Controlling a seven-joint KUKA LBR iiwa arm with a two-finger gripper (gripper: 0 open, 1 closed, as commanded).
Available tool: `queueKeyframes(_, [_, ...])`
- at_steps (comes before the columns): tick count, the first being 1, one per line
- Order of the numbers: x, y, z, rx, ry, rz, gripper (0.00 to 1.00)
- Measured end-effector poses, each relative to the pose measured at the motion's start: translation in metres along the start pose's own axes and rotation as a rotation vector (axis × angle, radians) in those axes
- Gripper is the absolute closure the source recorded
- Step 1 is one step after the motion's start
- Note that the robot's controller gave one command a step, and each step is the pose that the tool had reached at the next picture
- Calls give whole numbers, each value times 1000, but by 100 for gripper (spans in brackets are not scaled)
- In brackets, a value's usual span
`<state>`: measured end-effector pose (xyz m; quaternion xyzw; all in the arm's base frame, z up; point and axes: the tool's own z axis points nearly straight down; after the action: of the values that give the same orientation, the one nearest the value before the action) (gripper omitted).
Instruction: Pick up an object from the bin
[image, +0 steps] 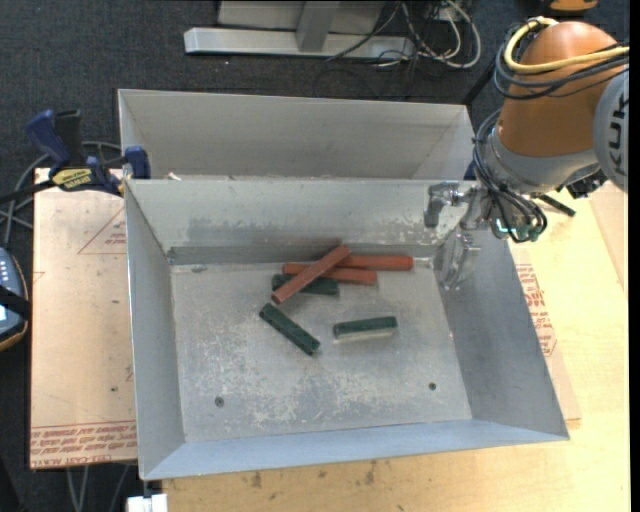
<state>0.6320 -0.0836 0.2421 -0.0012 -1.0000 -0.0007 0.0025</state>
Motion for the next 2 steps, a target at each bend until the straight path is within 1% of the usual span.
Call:
queueKeyframes(1, [2,75,174,-1,-7,27,0])
queueKeyframes(2, [23,85,141,0,-8,-2,0])
